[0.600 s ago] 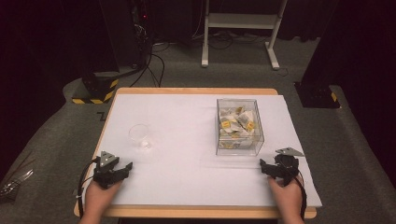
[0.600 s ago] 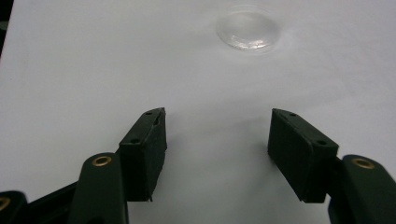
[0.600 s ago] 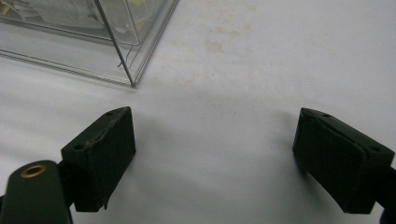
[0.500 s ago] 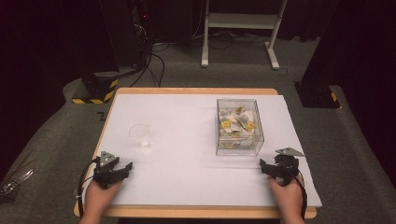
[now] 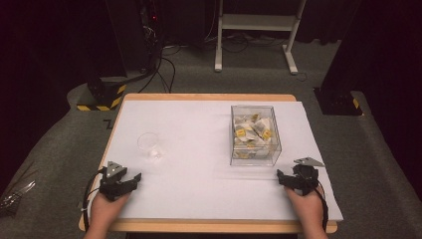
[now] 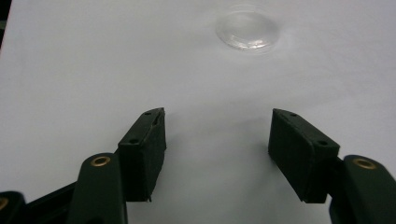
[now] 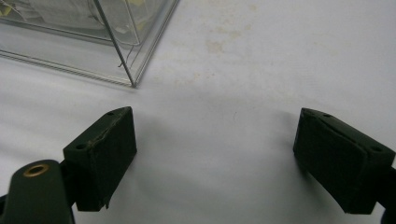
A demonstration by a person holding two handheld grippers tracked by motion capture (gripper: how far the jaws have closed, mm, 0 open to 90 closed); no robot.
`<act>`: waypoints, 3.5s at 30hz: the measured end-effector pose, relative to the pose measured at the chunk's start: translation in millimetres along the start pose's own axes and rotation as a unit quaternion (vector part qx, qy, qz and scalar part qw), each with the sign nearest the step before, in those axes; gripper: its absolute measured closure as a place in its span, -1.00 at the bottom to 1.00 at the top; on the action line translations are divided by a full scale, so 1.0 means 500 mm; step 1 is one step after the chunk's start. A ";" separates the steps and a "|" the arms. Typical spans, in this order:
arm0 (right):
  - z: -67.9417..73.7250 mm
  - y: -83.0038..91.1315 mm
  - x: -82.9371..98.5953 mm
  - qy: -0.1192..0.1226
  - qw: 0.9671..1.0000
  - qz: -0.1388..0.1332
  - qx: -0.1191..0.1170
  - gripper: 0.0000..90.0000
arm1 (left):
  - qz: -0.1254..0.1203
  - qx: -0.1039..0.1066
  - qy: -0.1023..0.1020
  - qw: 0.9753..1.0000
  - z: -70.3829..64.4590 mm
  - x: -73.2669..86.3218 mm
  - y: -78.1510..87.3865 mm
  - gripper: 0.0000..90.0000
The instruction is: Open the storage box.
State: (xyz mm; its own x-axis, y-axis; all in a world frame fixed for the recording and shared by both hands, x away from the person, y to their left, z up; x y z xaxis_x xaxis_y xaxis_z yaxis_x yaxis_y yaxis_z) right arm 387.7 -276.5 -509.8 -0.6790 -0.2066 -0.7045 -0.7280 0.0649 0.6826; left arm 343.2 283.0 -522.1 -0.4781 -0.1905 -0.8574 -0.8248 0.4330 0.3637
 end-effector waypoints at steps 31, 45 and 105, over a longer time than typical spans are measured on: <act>0.001 0.025 0.003 0.001 1.000 -0.028 0.000 -0.62 | 0.008 0.000 -0.009 1.000 0.001 0.000 0.001 -0.20; 0.042 0.079 0.003 0.019 0.997 -0.069 -0.009 -0.59 | 0.006 0.000 -0.007 1.000 0.001 0.000 0.000 -0.21; 0.195 0.140 -0.046 0.018 0.990 -0.132 -0.050 -0.47 | 0.015 0.010 -0.007 1.000 0.001 -0.001 0.001 -0.28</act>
State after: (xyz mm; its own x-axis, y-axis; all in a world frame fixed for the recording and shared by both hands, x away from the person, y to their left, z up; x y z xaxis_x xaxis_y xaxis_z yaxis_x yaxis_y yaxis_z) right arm 342.9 -172.1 -464.8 -0.4608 -0.2375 -0.8551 -0.8654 -0.0936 0.4923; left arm 343.2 283.8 -522.0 -0.4982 -0.1659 -0.8510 -0.8041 0.4557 0.3819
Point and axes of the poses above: each handheld gripper's, and its own axes: y roughly backward along the jaws, x roughly out of its underside, z roughly to its left, the point moved 1 cm from there along -y, roughly forward along the jaws, and after that the axes turned 14 degrees about x, right-handed, at the moved point
